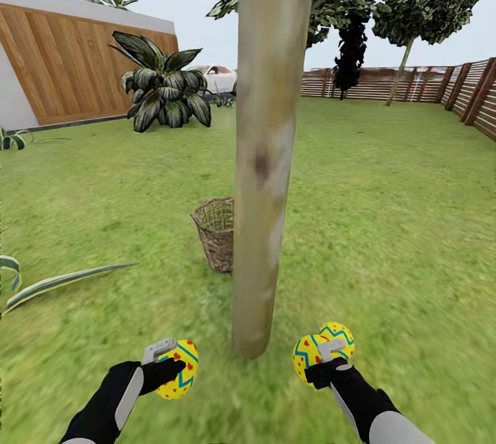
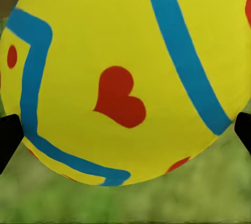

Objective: Take the three Easter eggs out of the wicker basket on the lawn in the garden, then place them on the lawn next to a single tree (choose any tree) so that all three eggs are next to the same tree and none are left in the basket.

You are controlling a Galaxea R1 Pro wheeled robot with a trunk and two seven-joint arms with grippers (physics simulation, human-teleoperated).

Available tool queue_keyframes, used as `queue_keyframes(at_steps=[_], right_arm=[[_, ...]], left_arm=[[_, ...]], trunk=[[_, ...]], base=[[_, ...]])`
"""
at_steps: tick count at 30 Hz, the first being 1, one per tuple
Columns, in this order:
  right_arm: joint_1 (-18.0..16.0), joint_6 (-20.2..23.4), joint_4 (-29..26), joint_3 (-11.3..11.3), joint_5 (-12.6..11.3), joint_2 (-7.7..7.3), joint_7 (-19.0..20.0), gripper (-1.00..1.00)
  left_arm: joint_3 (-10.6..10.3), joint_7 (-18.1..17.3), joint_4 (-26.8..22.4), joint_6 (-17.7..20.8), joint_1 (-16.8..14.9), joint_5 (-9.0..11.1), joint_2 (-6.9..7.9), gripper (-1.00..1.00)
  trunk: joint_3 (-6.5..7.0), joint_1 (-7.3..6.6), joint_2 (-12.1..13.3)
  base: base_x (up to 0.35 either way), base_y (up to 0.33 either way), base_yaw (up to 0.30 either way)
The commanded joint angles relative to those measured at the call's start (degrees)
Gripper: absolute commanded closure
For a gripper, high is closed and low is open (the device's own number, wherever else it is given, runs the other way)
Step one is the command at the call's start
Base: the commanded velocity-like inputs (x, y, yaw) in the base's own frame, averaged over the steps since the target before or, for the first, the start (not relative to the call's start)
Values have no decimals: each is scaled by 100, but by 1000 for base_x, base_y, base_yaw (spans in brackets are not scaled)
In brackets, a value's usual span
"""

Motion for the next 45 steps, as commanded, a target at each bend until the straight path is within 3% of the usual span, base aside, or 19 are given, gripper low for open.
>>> queue_keyframes(at_steps=[1,8,15,30,33,35,37,39,45], right_arm=[[0,31,-13,-39,55,6,25,100],[0,31,-13,-39,48,6,25,100],[0,25,-13,-39,47,6,25,100],[0,22,-22,-54,7,-10,25,100],[0,22,-21,-49,3,-11,25,100],[0,22,-22,-48,3,-11,25,100],[0,22,-22,-46,3,-11,25,100],[0,22,-22,-48,3,-11,25,100],[0,24,-16,-43,3,-5,25,100]], left_arm=[[32,-38,-1,35,-3,-4,-7,100],[33,-51,3,36,-3,-4,-8,100],[32,-55,3,36,-3,-4,-17,100],[27,-48,-28,31,-3,-4,-17,100],[16,-47,-58,23,-3,-12,-120,100],[7,-47,-140,19,-3,-18,-305,100],[6,-47,-184,19,-3,-16,-344,100],[5,-47,-486,24,-5,-17,-439,100],[5,-47,-472,19,-7,-30,-426,100]], trunk=[[-5,-3,-2],[-4,-3,-2],[38,-3,-2],[47,-3,-2],[47,-3,-2],[47,-3,-2],[47,-3,-2],[47,-3,-2],[3,2,-5]], base=[[-220,177,0],[-167,259,-17],[187,277,-215],[23,11,-19],[0,0,0],[0,0,0],[0,0,0],[0,0,0],[0,0,0]])
